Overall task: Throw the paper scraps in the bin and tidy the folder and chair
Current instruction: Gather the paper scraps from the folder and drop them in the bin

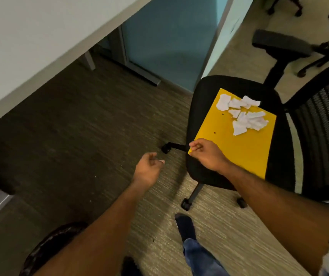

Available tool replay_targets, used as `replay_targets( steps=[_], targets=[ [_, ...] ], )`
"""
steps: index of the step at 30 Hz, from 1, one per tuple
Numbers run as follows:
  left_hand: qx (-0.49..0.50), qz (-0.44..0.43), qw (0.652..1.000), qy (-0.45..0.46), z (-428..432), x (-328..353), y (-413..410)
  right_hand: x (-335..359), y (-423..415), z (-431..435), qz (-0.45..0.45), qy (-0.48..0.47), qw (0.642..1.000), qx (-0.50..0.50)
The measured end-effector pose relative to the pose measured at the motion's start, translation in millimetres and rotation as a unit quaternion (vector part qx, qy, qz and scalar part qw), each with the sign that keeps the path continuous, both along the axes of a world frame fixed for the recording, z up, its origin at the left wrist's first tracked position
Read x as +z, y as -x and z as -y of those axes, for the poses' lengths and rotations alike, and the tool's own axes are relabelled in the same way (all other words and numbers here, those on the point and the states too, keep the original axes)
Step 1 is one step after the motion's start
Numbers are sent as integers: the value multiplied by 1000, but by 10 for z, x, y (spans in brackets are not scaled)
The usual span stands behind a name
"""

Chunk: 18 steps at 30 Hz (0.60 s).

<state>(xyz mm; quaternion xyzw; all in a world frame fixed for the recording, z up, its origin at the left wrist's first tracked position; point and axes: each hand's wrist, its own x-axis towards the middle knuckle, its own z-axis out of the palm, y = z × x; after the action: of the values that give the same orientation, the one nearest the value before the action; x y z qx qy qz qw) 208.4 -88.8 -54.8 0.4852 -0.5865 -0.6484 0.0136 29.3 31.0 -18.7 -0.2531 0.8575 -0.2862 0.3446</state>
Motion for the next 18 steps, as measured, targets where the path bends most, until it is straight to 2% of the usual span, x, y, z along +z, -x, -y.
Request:
replay_targets(
  steps=[5,9,13,18],
  targets=[
    [-116,-24,991,70,-237,259,911,105,752,-359,-100,3,994,-37],
    [-201,-24,973,113,-387,273,1495,57,1297,-710,-147,-12,986,-80],
    [-218,-33,968,121,-479,170,2005,-58,1764,-978,-161,-18,979,-122],
    [-227,-23,965,129,-574,17,2529,-160,2239,-1094,-169,-9,978,-124]
  ],
)
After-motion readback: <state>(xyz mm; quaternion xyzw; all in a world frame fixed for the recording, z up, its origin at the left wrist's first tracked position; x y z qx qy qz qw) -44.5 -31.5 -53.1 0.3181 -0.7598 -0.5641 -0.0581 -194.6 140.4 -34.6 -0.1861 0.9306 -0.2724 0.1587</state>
